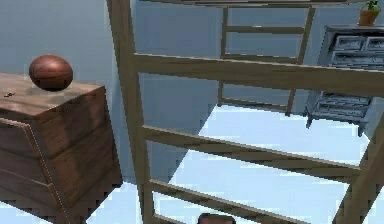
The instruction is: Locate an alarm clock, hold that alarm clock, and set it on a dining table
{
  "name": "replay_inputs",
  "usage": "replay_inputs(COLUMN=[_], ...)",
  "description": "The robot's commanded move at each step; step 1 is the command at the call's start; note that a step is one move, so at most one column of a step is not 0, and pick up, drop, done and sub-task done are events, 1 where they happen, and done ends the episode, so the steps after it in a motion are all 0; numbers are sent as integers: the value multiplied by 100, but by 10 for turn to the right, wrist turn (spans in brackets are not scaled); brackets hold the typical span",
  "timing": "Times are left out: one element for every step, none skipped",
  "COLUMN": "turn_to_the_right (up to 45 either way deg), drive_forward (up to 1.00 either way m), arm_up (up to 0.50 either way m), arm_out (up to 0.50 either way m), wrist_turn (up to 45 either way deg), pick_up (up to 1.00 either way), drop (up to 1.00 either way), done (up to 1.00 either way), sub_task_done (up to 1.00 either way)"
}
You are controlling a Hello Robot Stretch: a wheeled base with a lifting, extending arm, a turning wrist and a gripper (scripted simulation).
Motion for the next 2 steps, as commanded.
replay_inputs(turn_to_the_right=[-450, -450], drive_forward=[0, 0], arm_up=[0, 0], arm_out=[0, 0], wrist_turn=[0, 0], pick_up=[0, 0], drop=[0, 0], done=[0, 0], sub_task_done=[0, 0])
